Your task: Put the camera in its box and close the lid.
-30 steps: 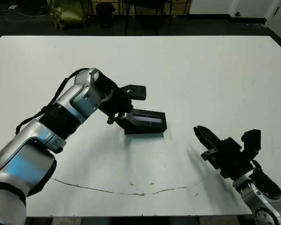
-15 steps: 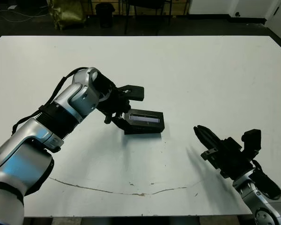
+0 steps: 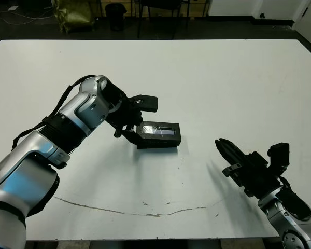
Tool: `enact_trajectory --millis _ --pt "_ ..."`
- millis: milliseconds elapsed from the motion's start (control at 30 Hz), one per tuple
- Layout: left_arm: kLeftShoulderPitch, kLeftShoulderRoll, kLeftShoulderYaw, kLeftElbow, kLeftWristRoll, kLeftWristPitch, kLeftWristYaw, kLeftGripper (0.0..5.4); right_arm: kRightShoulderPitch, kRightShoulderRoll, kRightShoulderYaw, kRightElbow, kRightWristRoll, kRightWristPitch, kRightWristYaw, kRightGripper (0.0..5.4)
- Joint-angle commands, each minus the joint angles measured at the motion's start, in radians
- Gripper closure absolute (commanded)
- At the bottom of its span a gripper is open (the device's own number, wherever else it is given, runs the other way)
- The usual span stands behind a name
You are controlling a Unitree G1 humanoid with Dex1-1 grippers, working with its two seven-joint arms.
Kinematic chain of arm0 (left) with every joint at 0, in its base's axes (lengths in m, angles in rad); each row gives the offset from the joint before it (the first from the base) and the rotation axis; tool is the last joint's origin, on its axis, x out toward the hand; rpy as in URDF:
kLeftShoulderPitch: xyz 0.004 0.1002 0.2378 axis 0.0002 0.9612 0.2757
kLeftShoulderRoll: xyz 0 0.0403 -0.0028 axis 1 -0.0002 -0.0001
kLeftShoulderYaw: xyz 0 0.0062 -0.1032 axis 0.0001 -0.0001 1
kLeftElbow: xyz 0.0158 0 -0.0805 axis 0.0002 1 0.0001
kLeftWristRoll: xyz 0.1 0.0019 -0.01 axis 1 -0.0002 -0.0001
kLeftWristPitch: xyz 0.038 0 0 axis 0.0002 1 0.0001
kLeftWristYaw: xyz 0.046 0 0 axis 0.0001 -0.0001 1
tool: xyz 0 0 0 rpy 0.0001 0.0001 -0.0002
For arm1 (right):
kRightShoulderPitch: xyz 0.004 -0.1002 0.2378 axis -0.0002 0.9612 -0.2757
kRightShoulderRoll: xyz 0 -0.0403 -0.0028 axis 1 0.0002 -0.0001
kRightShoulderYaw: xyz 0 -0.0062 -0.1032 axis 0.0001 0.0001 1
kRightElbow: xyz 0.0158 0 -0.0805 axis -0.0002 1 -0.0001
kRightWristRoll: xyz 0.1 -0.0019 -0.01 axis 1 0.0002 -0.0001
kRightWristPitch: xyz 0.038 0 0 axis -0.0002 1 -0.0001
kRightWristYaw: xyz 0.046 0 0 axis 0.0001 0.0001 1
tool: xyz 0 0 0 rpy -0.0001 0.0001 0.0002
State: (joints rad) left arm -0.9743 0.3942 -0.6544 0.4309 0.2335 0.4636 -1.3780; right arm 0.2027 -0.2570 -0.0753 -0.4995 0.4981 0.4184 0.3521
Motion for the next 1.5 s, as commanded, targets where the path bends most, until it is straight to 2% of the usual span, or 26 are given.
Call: enact_trajectory --millis 33,233,367,500,667,800,1067,1500 --pt "0.054 0.023 -0.019 0.03 0.016 0.018 -0.012 3.14 0.009 -0.005 -0.004 0.009 -0.002 0.005 0.002 5.4" --pt "0.089 0.028 -0.027 0.004 0.03 -0.045 0.025 3.14 0.013 -0.003 -0.003 0.012 -0.004 -0.01 0.008 5.4" --pt "0.097 0.007 -0.025 0.029 0.017 -0.027 0.016 3.14 0.013 0.003 -0.008 0.012 0.015 0.008 0.001 5.4" --pt "0.099 -0.008 -0.037 0.045 0.024 -0.044 0.016 3.14 0.012 0.002 -0.007 0.031 0.016 -0.014 0.016 5.4" --pt "0.094 -0.029 -0.034 0.058 0.019 -0.011 0.015 3.14 0.017 -0.003 -0.003 0.029 -0.009 -0.028 0.016 5.4" --pt "0.09 -0.04 -0.038 0.06 0.019 -0.015 0.014 3.14 0.014 0.003 -0.007 0.037 0.01 -0.021 0.021 5.4" --pt "0.075 -0.058 -0.039 0.047 0.025 0.074 0.021 3.14 0.015 -0.002 0.001 0.041 -0.005 -0.037 0.02 5.4" --pt "0.004 -0.049 -0.098 0.0 0.073 0.117 -0.012 3.14 0.013 0.007 0.006 0.047 0.004 -0.04 0.03 5.4"
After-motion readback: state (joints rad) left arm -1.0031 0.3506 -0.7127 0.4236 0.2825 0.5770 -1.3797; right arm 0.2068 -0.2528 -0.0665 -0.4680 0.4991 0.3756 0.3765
